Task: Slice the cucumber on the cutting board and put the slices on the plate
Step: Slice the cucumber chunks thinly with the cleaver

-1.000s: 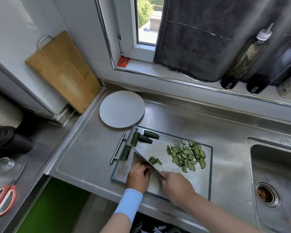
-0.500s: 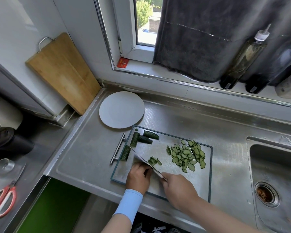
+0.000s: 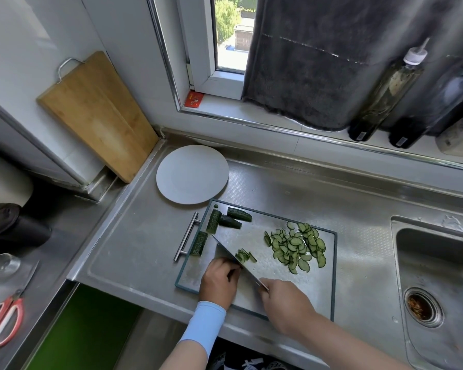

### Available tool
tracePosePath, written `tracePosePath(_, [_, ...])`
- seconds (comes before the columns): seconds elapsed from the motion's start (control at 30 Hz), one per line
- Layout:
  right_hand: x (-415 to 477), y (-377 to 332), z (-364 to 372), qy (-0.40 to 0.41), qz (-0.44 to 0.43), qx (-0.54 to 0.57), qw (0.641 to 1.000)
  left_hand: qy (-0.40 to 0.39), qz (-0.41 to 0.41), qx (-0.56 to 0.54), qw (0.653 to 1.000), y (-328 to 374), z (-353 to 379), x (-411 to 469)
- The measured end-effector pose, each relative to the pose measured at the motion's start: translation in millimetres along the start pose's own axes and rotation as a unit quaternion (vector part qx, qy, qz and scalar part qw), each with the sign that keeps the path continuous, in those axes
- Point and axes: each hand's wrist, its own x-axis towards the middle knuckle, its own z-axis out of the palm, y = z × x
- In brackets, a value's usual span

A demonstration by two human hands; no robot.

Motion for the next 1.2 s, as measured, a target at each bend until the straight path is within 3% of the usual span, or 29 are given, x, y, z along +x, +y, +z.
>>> tracePosePath(0.63, [-2,-5,-3,0.023,-0.034,-0.027,0.999,-0.003,-0.005,0.017,1.0,3,-4,-1])
tracePosePath(1.2, [13,-9,2,0.012,-0.005,-0.014,1.0,-0.002,-0.008,0.005,1.0,-2,1,-2])
